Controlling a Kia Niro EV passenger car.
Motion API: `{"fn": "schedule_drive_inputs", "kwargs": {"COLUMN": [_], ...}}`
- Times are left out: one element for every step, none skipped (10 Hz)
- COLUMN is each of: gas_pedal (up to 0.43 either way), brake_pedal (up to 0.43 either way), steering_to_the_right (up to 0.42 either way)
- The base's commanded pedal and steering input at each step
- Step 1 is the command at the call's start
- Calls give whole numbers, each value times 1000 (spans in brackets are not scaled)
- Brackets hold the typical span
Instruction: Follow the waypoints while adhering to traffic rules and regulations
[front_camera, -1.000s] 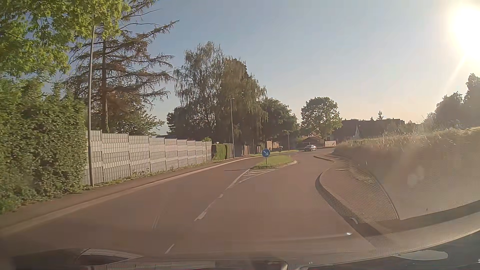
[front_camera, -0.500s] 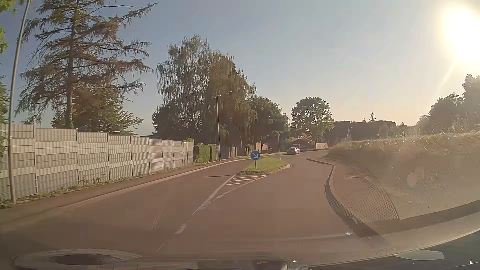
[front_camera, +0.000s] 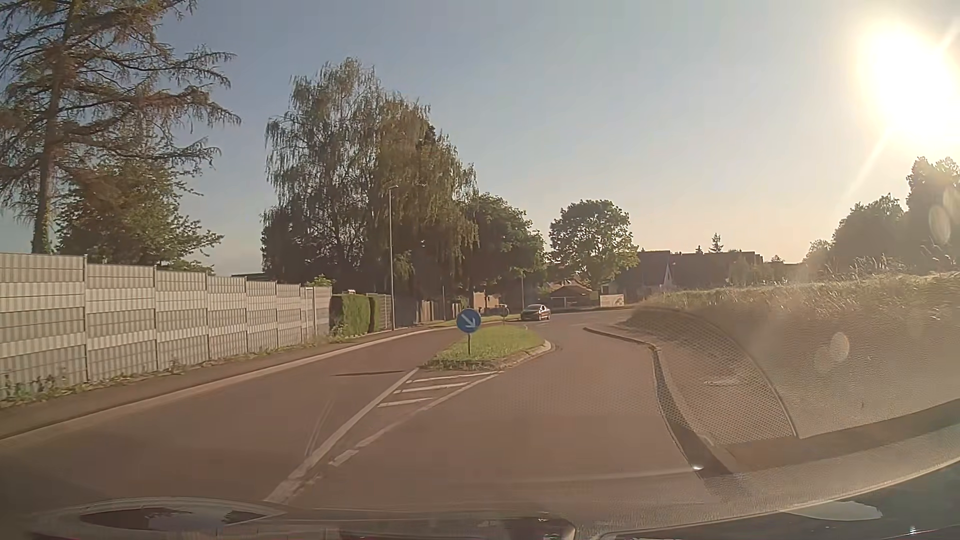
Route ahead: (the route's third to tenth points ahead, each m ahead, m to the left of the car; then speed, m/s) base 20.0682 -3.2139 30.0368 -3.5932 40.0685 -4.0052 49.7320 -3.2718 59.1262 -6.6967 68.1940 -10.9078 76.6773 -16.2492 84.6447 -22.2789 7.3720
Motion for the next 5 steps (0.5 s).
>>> {"fn": "schedule_drive_inputs", "kwargs": {"gas_pedal": [0,0,0,0,0], "brake_pedal": [0,0,0,0,0], "steering_to_the_right": [91,91,91,90,89]}}
